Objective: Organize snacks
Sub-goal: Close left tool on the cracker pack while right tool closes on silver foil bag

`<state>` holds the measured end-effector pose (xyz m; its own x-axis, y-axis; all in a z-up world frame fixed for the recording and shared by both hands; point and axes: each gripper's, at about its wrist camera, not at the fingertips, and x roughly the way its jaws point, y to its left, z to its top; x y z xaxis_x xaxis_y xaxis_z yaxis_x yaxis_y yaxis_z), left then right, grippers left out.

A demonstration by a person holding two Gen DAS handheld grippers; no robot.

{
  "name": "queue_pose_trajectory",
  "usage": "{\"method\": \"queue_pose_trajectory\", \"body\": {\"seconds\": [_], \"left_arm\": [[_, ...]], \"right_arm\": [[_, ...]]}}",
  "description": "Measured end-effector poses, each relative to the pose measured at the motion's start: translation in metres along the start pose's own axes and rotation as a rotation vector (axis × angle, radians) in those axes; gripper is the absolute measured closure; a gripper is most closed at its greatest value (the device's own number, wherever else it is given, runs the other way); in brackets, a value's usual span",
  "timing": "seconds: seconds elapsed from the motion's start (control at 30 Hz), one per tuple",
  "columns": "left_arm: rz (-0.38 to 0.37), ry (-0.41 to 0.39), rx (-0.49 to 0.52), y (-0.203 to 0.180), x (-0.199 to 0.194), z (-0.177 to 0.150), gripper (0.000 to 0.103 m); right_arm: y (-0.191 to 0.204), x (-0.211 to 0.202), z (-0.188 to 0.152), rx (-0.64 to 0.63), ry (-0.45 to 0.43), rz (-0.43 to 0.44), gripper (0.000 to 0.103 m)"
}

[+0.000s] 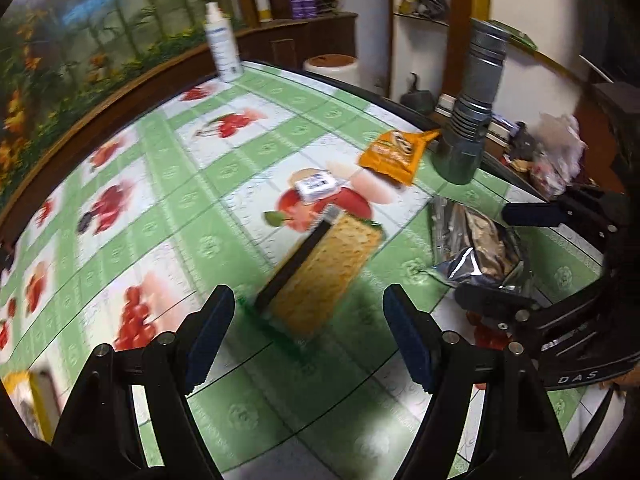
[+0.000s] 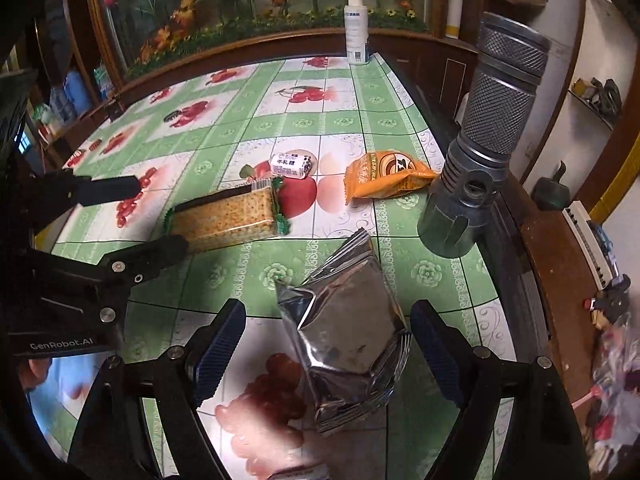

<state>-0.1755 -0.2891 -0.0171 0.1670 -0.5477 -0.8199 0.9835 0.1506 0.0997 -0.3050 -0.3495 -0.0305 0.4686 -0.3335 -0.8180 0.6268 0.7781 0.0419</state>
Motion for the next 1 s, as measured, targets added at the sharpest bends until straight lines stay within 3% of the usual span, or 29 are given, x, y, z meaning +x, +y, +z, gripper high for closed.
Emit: {"method": "queue_pose_trajectory", "body": {"seconds": [0.23,0.37,0.4,0.43,0.5,0.73,1.0], "left_arm": [[0.038,0.073,0.079,-0.01,0.039,0.012,0.026],[-0.017,0.061,0.034,-0.004,0.042,0.012,0.026],[-0.033,0.061,0.018,-0.002,0.042,0.011,0.032],[-0.053,0.056,0.005,0.0,0.041,0.009,0.046],[-0.079,0.054,-0.015,0.001,0.037,0.005,0.058],[0.011,0.053,-0.059,0.005,0.013,-0.019,0.059],[0.161,0.014,-0.257,0.039,-0.045,-0.062,0.059]], "right_arm": [[-0.015,0.018,-0.003,0.033,0.053,-0.003,0.016],[-0.016,0.019,-0.004,0.028,0.044,-0.008,0.017],[-0.015,0.019,-0.003,0.023,0.043,-0.014,0.019],[-0.015,0.02,-0.002,0.018,0.041,-0.021,0.022],[-0.012,0.02,-0.001,0.004,0.031,-0.058,0.04],[-0.001,0.008,-0.006,0.029,-0.005,0.01,0.042],[0.038,-0.025,-0.001,0.032,-0.082,0.132,0.042]]}}
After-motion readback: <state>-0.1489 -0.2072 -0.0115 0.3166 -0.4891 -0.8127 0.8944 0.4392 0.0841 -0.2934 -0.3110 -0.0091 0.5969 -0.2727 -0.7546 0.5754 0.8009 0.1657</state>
